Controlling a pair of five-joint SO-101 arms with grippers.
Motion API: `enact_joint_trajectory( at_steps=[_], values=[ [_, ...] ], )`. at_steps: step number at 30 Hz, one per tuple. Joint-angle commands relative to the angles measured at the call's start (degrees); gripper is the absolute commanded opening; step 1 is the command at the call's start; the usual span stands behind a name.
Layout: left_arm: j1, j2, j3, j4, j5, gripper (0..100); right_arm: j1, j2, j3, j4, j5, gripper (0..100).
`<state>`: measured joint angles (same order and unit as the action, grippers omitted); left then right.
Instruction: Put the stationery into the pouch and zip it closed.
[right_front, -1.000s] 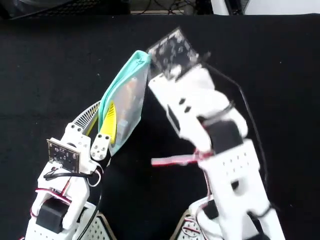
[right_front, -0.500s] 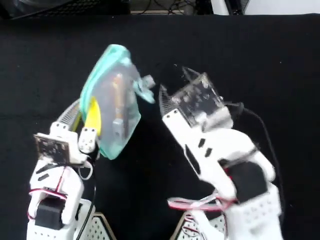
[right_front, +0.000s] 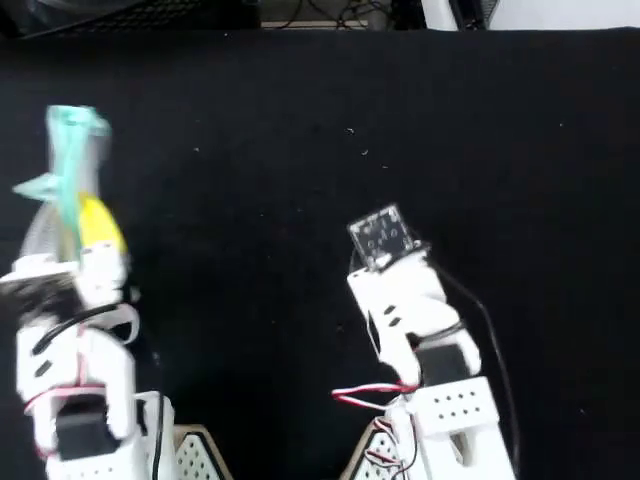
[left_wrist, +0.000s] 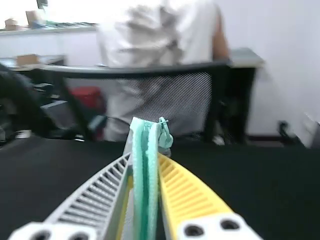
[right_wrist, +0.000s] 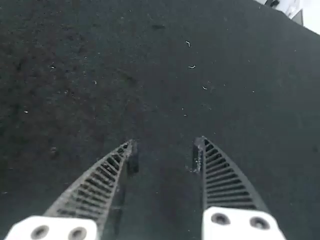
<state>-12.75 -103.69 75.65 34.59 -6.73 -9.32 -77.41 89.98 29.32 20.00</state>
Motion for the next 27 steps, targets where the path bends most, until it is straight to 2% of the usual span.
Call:
enact_joint_trajectory(
  at_steps=[1,3,5,8,11,15,21,27],
  values=[
    [10.9,0.0,10.9,-11.1,-4.2,3,4.0,-5.1,5.6,-4.4,-0.3,19.0],
    [15.8,0.0,16.7,-16.0,-6.1,3,7.6,-6.9,7.3,-4.7,-0.4,15.2],
    [19.1,0.0,19.6,-18.5,-6.7,3,9.9,-7.9,7.2,-5.0,-0.4,2.1],
    [22.2,0.4,18.8,-18.3,-6.2,3,10.6,-8.0,7.2,-5.0,-0.4,3.1],
    [25.3,5.4,13.2,-14.7,-2.4,3,10.6,-8.0,7.2,-5.0,-0.4,1.7],
    [29.0,22.1,-0.1,-10.5,0.1,3,10.5,-8.0,7.2,-5.0,-0.4,1.2],
    [32.9,54.2,-17.8,-10.8,0.3,3,10.6,-8.0,7.2,-4.9,-0.4,1.2],
    [37.3,70.5,-29.5,-10.8,0.3,3,10.8,-8.0,7.2,-5.1,-0.4,1.2]
  ],
)
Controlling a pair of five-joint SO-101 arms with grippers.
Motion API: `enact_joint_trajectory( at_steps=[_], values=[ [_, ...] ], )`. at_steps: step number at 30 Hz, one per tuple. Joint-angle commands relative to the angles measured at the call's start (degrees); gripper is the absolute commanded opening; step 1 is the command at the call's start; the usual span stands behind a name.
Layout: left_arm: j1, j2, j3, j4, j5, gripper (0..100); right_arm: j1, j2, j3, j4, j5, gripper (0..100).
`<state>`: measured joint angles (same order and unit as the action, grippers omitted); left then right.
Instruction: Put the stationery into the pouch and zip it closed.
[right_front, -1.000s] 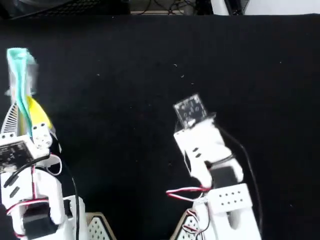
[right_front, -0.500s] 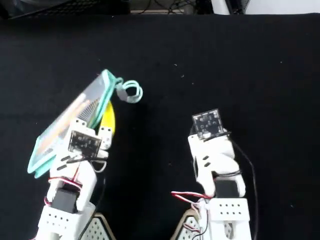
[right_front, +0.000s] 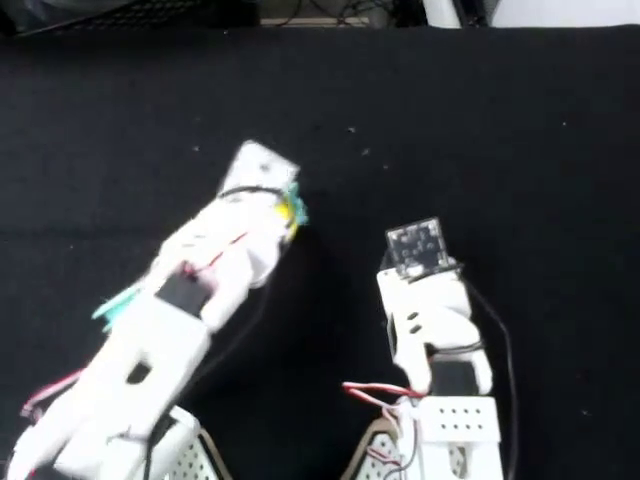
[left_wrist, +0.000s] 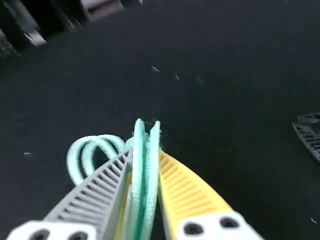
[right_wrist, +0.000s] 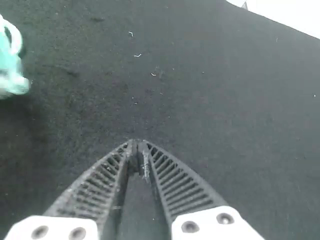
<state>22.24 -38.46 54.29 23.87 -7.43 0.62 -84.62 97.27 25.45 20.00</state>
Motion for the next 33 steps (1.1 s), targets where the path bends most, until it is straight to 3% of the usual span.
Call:
enact_joint_trajectory(
  at_steps=[1,5,9,13,17,19,22,26,30,33],
  values=[
    [2.9,6.7,-9.7,0.2,1.0,3,0.9,-0.8,-0.1,-1.2,-0.4,1.2],
    [3.3,7.0,-13.1,1.1,1.1,7,0.9,-0.8,-0.1,-1.1,-0.4,1.2],
    [2.8,1.8,-15.7,9.0,6.3,15,0.8,-0.8,-0.1,-1.1,-0.4,1.2],
    [3.3,-7.1,-18.1,18.5,5.5,11,0.6,-0.7,-0.1,-1.1,-0.4,1.2],
    [3.3,-15.7,-16.9,20.0,-0.4,3,0.5,-0.7,-0.1,-1.1,-0.4,1.2],
    [3.3,-19.5,-15.3,20.0,-2.0,3,0.5,-0.7,-0.1,-1.1,-0.4,1.2],
    [2.9,-22.2,-13.8,18.9,-2.2,3,0.5,-0.7,-0.1,-1.0,-0.4,1.2],
    [-0.5,-18.8,-11.2,9.6,-2.0,3,0.5,-0.7,-0.1,-1.0,-0.4,1.2],
    [-5.1,-7.9,-11.8,-2.5,-1.9,3,0.5,-0.7,-0.1,-1.0,-0.4,1.2],
    [-7.7,3.0,-16.3,-7.1,-1.8,3,0.5,-0.7,-0.1,-1.0,-0.4,1.2]
  ],
)
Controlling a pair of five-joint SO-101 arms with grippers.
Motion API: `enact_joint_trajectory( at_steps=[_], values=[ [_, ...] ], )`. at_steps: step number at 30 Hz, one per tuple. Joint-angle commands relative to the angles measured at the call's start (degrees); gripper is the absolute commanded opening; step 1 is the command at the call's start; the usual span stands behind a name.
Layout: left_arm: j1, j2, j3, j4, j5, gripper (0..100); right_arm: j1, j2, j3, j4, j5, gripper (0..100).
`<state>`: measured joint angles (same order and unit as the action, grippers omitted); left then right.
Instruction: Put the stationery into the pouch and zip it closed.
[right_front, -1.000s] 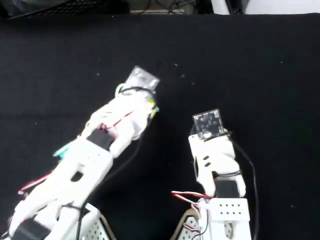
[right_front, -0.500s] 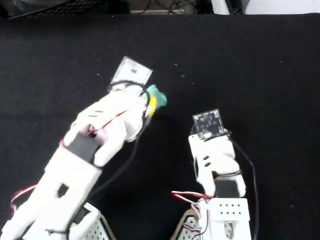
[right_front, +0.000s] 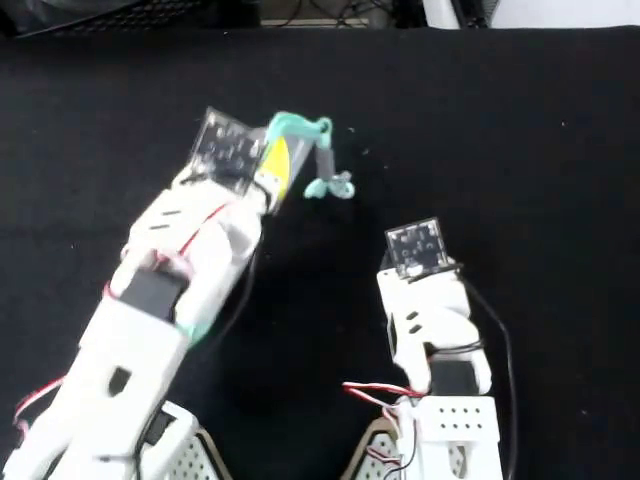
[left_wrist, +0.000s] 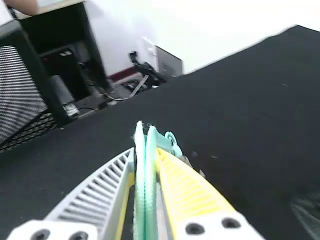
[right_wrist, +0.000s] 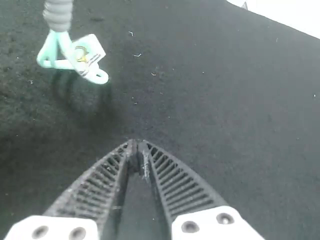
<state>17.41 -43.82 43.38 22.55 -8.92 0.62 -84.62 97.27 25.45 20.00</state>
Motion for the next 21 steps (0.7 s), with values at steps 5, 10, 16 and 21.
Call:
enact_joint_trajectory(
  at_steps=[5,10,16,21],
  values=[
    [-5.7,23.9,-14.7,-2.6,-0.3,12,0.5,-0.7,-0.1,-1.0,-0.4,1.2],
    [-10.3,25.1,-20.2,1.8,5.6,13,0.5,-0.7,-0.1,-1.0,-0.4,1.2],
    [-15.2,19.5,-23.2,2.0,8.2,13,0.4,-0.7,-0.1,-1.0,-0.4,1.2],
    [-19.8,13.5,-19.4,2.0,8.1,12,0.4,-0.7,-0.1,-1.0,-0.4,1.2]
  ],
)
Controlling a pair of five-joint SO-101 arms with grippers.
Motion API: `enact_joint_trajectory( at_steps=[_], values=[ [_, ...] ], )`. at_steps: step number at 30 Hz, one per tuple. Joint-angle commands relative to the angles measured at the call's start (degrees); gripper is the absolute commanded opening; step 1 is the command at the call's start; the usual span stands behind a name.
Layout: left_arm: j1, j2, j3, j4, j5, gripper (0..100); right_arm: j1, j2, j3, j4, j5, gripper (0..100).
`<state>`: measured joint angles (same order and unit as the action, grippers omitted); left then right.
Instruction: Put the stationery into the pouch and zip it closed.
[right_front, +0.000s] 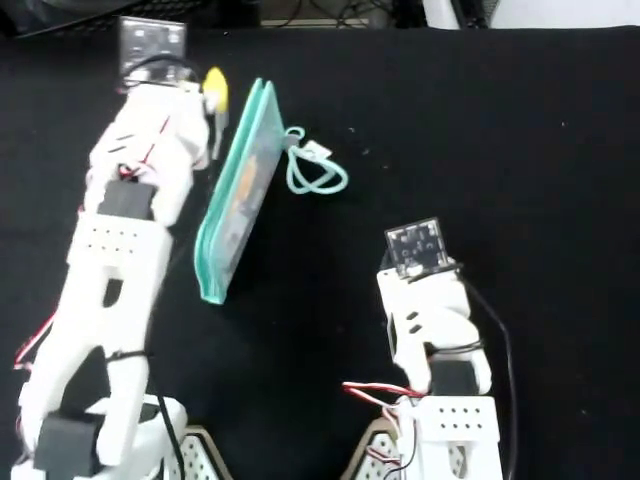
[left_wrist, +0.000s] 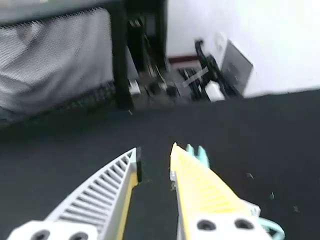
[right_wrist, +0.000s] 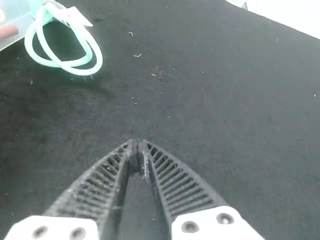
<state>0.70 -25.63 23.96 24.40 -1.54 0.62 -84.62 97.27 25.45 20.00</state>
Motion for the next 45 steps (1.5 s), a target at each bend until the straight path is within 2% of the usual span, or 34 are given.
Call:
enact_joint_trajectory(
  at_steps=[1,4,7,13,18,20,23,26,29,32,35,43,45],
  values=[
    [-3.8,-5.7,1.7,0.2,0.7,12,0.4,-0.7,-0.1,-1.0,-0.4,1.2],
    [-3.6,-9.1,8.4,-0.1,0.7,12,0.4,-0.7,-0.1,-1.0,-0.4,1.2],
    [-0.5,-10.3,14.4,-0.4,0.6,12,0.4,-0.7,-0.1,-1.0,-0.4,1.2],
    [9.7,-10.7,26.7,-6.9,0.6,12,0.7,-0.7,-0.1,-1.0,-0.4,1.2],
    [16.6,-11.0,29.3,-6.1,0.6,12,2.8,-1.3,-0.1,-1.5,-0.5,1.2],
    [16.5,-11.0,28.7,-5.8,0.6,12,5.7,-1.3,-0.1,-2.8,-2.6,1.2],
    [14.1,-11.1,26.9,-4.1,0.6,12,10.5,-1.3,-0.2,-4.8,-9.8,1.2],
    [10.9,-13.7,25.2,0.7,0.6,12,12.7,-1.3,-0.1,-5.8,-13.5,1.2],
    [8.0,-21.1,25.2,10.1,0.6,12,12.3,-1.3,-0.1,-5.6,-13.6,1.2],
    [5.0,-32.4,25.2,21.8,0.5,3,10.5,-1.3,-0.1,-5.5,-13.6,1.2],
    [2.5,-44.4,28.0,30.9,-2.2,4,8.4,-1.3,-0.1,-5.4,-13.6,1.2],
    [-2.6,-79.2,50.5,33.7,-6.8,3,4.3,-1.3,-0.1,-2.7,-13.6,1.2],
    [-3.8,-78.9,53.1,33.8,-8.5,3,2.3,-1.2,-0.1,-2.0,-13.6,1.2]
  ],
)
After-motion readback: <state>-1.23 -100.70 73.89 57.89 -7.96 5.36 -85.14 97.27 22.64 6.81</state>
